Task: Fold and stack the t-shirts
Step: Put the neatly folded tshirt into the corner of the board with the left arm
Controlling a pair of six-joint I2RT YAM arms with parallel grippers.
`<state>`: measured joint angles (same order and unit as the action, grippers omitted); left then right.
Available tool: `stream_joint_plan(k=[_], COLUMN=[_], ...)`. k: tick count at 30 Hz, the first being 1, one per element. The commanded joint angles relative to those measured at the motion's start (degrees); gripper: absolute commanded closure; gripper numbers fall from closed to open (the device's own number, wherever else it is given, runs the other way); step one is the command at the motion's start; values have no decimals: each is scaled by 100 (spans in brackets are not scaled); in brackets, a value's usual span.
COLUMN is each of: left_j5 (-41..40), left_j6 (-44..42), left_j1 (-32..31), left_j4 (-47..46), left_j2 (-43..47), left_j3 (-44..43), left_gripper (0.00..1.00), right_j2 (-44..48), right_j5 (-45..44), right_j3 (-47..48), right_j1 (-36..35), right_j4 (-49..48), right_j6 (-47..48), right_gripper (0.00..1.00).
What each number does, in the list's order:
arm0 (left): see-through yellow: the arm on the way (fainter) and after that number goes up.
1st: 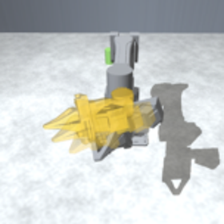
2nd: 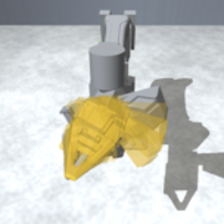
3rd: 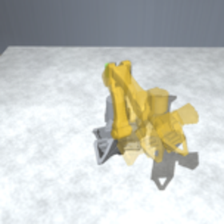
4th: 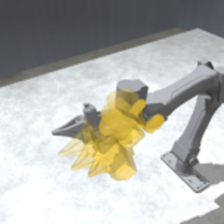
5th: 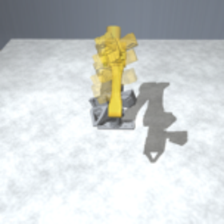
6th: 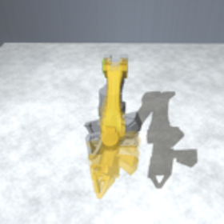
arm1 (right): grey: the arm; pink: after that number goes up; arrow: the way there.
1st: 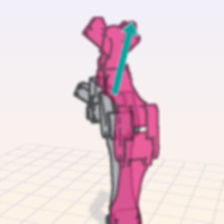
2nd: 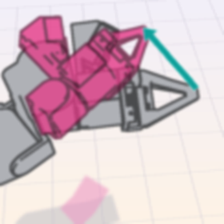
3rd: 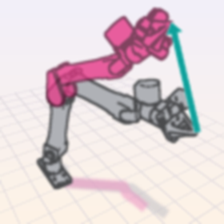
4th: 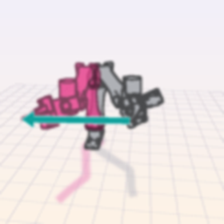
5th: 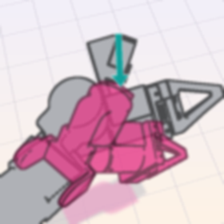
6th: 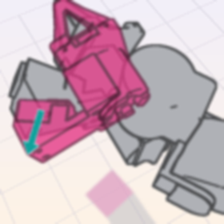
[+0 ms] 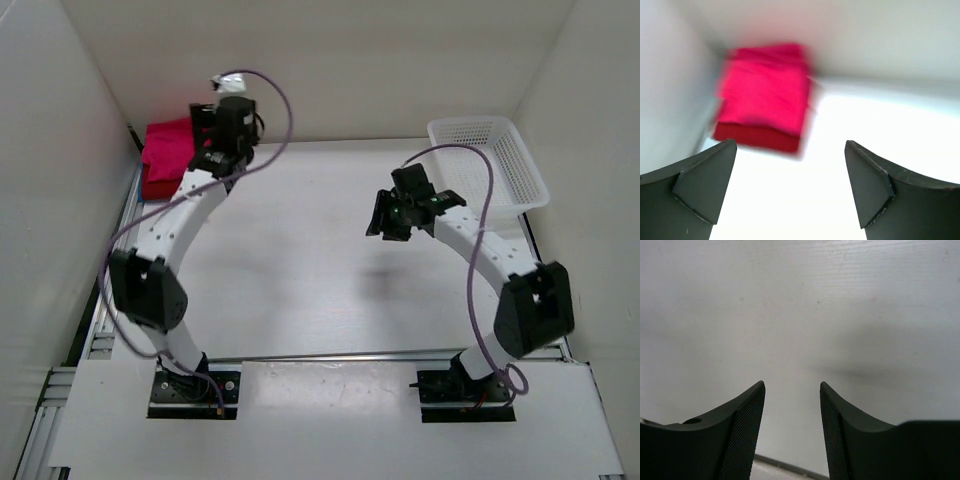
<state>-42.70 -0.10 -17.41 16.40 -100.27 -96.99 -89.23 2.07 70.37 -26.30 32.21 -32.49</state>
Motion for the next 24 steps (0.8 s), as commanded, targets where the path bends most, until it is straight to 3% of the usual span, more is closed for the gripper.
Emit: stream_joint_plan(k=[1,3,5,7,12,15,19,20,24], left_j5=[1190,2329,2660,2661,1907,1966,2143,2082,2353], left_j6=[10,10,10,10,10,10,10,10,10], left_j1=[-691,-694,-694,-527,113,491,1037,1133,1477], left_j4=[2964,3892,4765,5012,4811,5038,5417,5417,5820], left_j2=[1122,1457,1754,2106,4106,4908,5394,5456,5720], left_j3=[154,66,406,968,3540,4308,4794,4856,4831], left_gripper=[0,0,0,0,0,0,0,0,0], right_j2=[756,1282,1688,2382,4060,4983,5828,6038,6304], right_j5=[-48,-180,-338,-443,-664,-786,-716,-647,-646], right_j3=[-137,-321,-619,-857,-1568,-1929,-2115,-2115,-1992], right_j1=[3,3,3,3,3,3,3,3,3], right_j4=[619,996,1173,1402,2026,2403,2843,2992,3344], right_j6=[261,182,51,-221,-811,-1285,-1742,-1795,-1980], right_gripper=[47,47,46,46,45,40,32,17,8])
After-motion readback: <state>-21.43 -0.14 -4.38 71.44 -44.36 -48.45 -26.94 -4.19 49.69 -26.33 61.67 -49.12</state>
